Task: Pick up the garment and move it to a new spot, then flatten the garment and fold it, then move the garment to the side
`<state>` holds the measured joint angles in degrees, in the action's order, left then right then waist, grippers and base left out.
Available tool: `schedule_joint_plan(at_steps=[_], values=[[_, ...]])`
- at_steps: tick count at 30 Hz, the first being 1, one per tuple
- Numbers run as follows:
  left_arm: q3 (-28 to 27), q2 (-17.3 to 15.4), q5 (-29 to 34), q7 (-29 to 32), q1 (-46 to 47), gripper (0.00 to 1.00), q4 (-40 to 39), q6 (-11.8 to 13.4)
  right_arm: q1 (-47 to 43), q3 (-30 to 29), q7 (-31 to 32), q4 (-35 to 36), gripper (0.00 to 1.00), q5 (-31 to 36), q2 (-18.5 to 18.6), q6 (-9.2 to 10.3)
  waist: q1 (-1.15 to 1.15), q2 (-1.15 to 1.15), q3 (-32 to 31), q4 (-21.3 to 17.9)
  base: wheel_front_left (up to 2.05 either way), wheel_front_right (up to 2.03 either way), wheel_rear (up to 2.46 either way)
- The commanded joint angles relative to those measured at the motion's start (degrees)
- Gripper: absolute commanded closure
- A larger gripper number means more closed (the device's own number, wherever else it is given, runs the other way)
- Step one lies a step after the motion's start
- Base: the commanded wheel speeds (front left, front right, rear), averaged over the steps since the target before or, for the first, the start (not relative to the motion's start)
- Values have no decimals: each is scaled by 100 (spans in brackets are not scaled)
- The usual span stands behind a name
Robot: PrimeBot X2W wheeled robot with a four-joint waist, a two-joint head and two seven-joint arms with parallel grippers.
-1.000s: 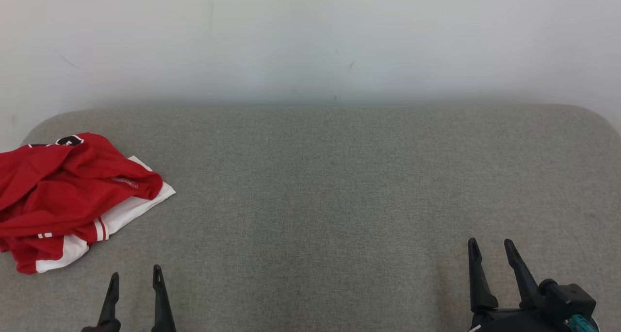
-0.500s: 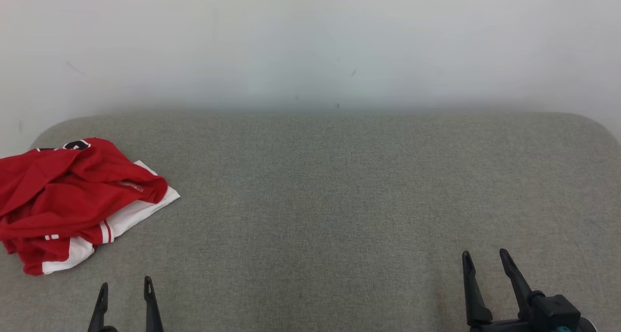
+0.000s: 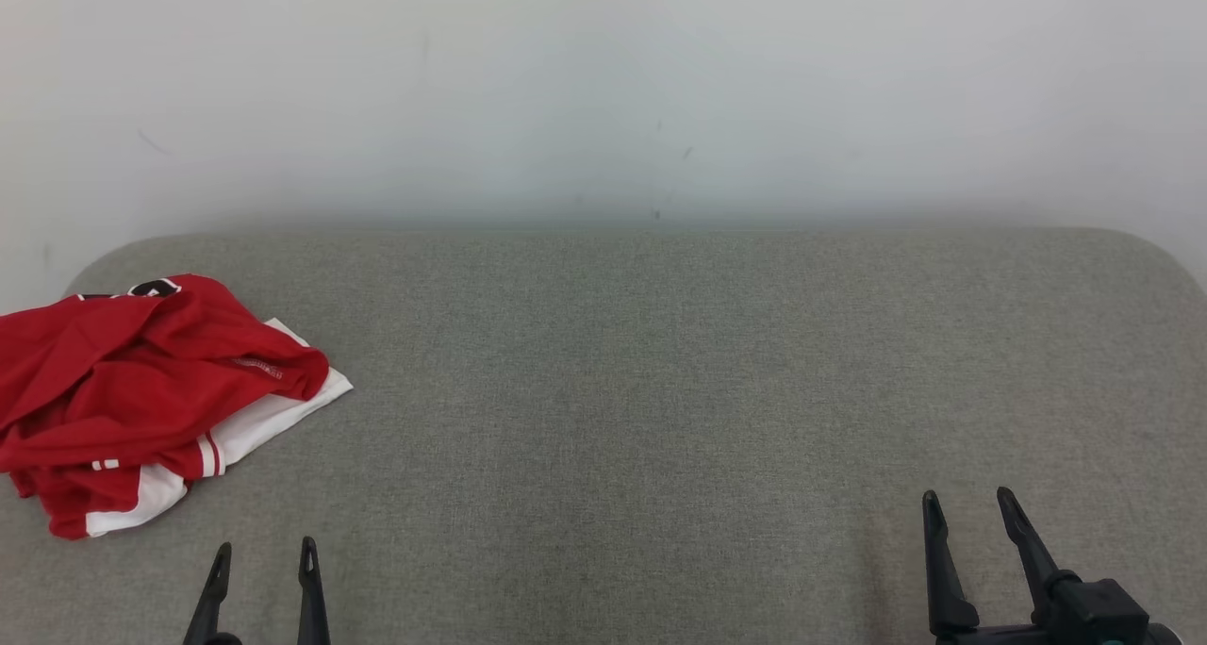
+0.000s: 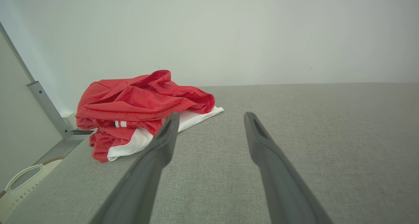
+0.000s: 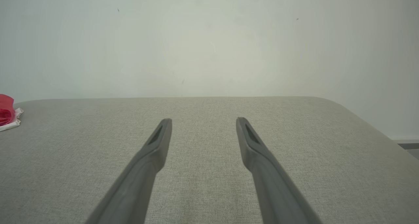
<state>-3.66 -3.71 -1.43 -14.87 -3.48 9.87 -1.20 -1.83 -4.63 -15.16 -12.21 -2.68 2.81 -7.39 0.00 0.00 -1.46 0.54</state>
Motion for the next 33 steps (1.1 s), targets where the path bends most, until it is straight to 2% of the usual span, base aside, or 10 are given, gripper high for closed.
schedule_joint_plan(at_steps=[1,11,33], values=[[20,-33,22,-31,-24,0,-58,-83,-66,-31,-17,22,0,-26,15,-19,0,0,0,-10,0,0,0],[-95,-34,-40,-31,-13,0,-71,-320,-160,-91,-17,69,0,5,14,-19,0,0,-3,-43,0,0,0],[-204,58,-47,-32,-18,0,-86,-427,-182,-75,-17,131,0,-290,14,-19,0,0,38,-61,0,0,0]])
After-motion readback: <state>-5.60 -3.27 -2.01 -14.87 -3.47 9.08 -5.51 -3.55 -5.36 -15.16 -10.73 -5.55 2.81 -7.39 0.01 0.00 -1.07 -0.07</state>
